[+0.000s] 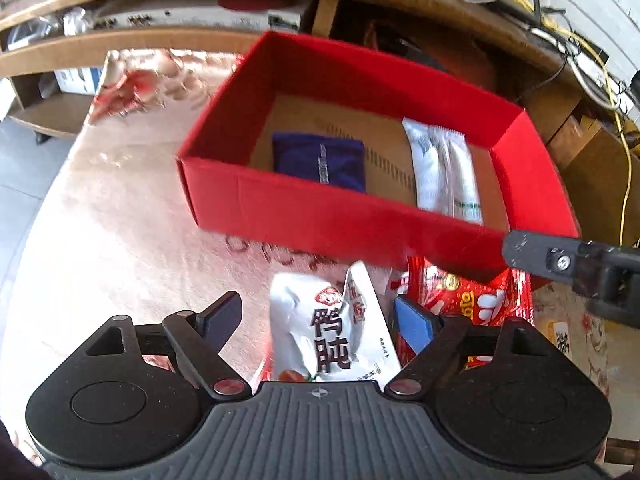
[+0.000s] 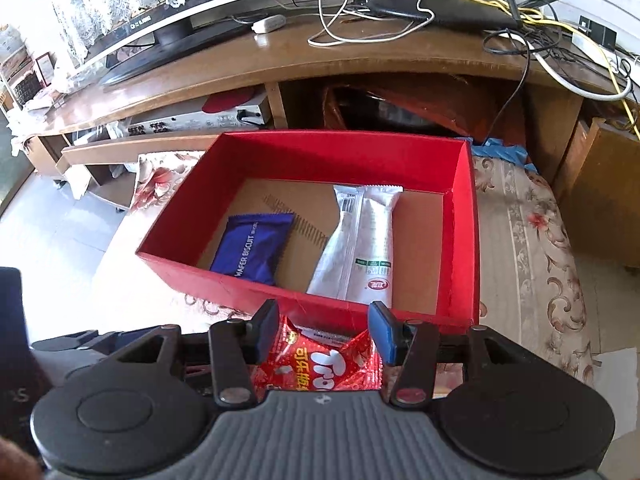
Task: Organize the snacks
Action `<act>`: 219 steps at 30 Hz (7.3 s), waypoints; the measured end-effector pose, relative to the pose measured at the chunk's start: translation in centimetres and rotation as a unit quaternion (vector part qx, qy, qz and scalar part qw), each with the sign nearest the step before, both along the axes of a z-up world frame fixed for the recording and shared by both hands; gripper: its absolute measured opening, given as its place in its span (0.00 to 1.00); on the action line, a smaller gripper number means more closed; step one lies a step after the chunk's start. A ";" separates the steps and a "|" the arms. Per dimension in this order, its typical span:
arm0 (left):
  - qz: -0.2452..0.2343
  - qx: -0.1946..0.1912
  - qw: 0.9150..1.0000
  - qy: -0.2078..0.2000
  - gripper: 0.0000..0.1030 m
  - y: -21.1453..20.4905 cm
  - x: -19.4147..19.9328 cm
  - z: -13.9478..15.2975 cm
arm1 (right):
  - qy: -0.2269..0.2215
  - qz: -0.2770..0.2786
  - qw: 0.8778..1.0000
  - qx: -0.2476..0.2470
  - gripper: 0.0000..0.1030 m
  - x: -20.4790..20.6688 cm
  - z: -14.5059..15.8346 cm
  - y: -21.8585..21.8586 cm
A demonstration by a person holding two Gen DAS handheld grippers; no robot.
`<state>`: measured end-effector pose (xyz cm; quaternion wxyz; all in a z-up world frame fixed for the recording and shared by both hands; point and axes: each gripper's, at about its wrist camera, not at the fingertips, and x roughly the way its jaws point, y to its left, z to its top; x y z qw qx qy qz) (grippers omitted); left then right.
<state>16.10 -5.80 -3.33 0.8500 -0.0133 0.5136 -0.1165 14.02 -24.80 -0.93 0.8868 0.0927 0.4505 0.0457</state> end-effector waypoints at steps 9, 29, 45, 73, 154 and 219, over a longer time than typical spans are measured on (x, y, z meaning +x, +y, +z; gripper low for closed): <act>0.004 0.010 1.000 -0.002 0.62 0.6 -0.7 0.0 | 0.024 0.003 1.000 0.011 0.48 0.3 -0.9 -0.8; -0.006 0.009 1.000 0.004 0.62 4.3 -1.8 0.5 | 0.129 0.110 0.984 0.058 0.50 -3.2 -4.3 2.7; -0.001 -0.008 1.000 0.003 0.62 5.3 -1.9 0.7 | 0.136 -0.062 0.974 0.172 0.51 -3.7 -5.5 0.4; 0.064 -0.027 0.998 0.015 0.80 8.4 -1.3 -0.7 | 0.120 0.050 0.991 0.014 0.81 -2.3 -7.1 5.1; -0.006 0.004 0.993 -0.117 0.59 -3.0 5.3 5.0 | -0.037 -0.035 0.998 -0.031 0.50 6.1 0.4 -1.4; 0.002 0.001 0.992 -0.129 0.80 -1.1 3.4 5.9 | -0.053 -0.024 0.996 -0.072 0.62 5.5 1.0 -0.7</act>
